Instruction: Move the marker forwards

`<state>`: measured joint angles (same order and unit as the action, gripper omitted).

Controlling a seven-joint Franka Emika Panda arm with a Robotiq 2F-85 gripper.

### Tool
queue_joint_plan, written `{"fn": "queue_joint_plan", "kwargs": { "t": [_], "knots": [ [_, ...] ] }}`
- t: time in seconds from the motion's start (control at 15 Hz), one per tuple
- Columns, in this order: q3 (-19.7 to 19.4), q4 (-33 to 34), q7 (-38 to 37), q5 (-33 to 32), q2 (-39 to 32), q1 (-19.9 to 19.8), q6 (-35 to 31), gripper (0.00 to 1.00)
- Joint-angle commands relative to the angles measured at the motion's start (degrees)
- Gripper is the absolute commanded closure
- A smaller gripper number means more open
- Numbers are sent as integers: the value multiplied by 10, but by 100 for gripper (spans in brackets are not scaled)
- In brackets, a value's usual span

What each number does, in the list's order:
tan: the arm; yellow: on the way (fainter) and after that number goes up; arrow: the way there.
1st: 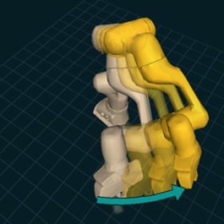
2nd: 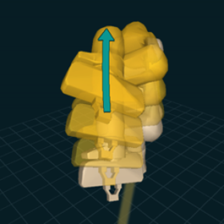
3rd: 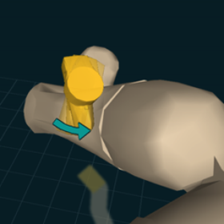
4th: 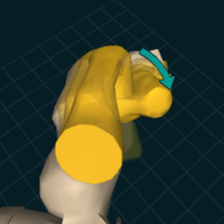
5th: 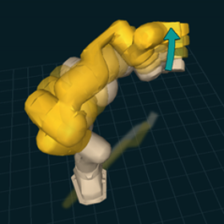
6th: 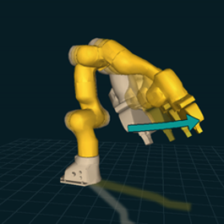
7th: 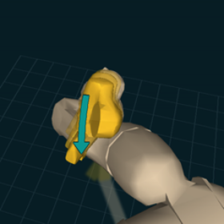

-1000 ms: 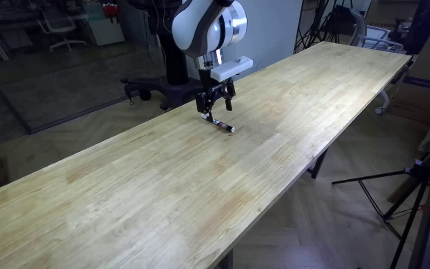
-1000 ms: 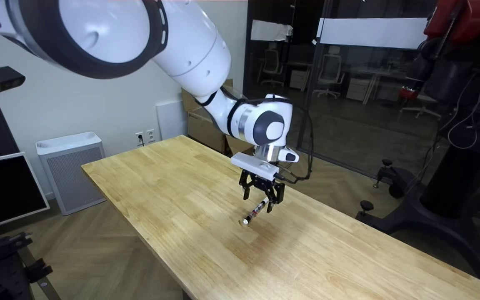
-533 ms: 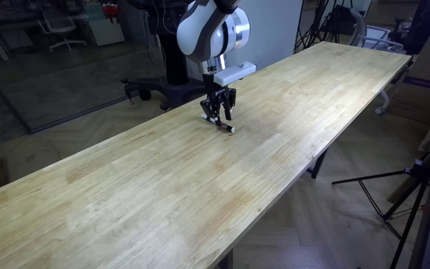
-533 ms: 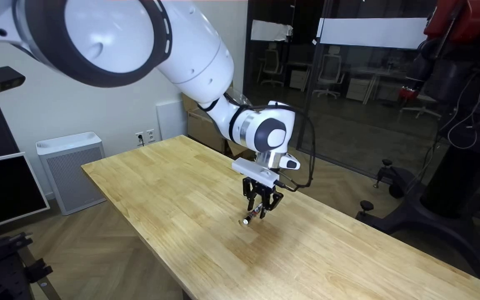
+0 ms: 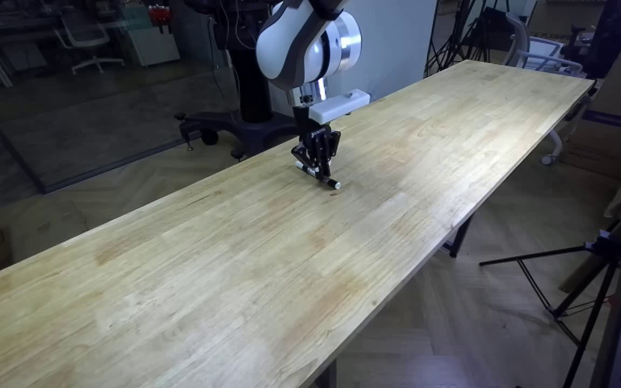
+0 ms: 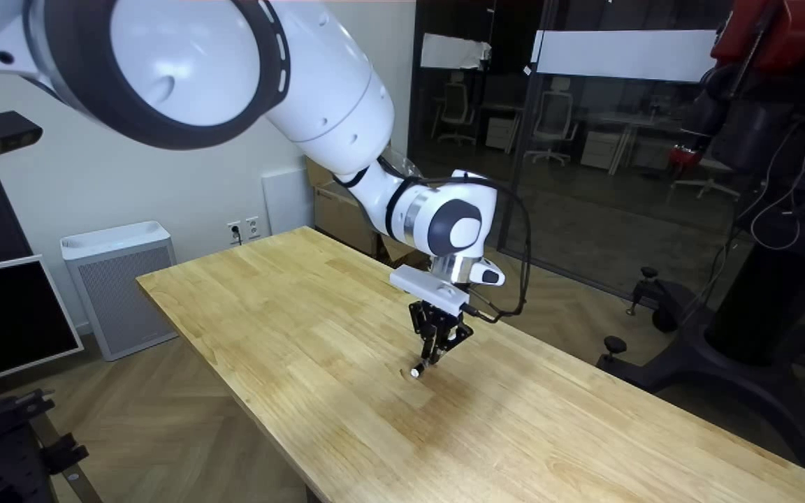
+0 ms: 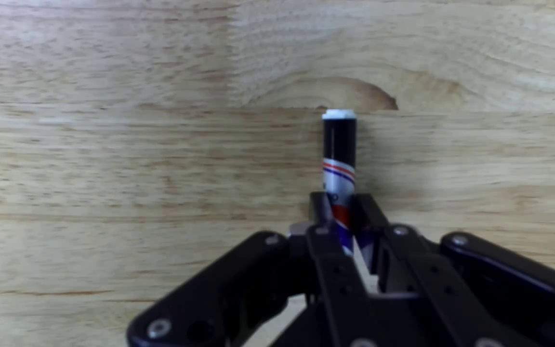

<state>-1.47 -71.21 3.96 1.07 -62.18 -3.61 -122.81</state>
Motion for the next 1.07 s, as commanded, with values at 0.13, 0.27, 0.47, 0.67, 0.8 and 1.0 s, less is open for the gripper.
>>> {"fn": "queue_joint_plan", "kwargs": {
  "t": [0.13, 0.27, 0.47, 0.67, 0.8, 1.0],
  "knots": [
    [0, 4, -23, 4, -4, -2, 12, 96],
    [0, -23, -35, 6, 8, 1, -2, 96],
    [-3, -77, -64, 9, 32, 13, -22, 96],
    [2, -135, -86, 19, 60, 18, -28, 96],
    [2, -180, -104, 27, 81, 28, -34, 96],
    [3, -246, -130, 36, 111, 44, -57, 96]
  ]
}}
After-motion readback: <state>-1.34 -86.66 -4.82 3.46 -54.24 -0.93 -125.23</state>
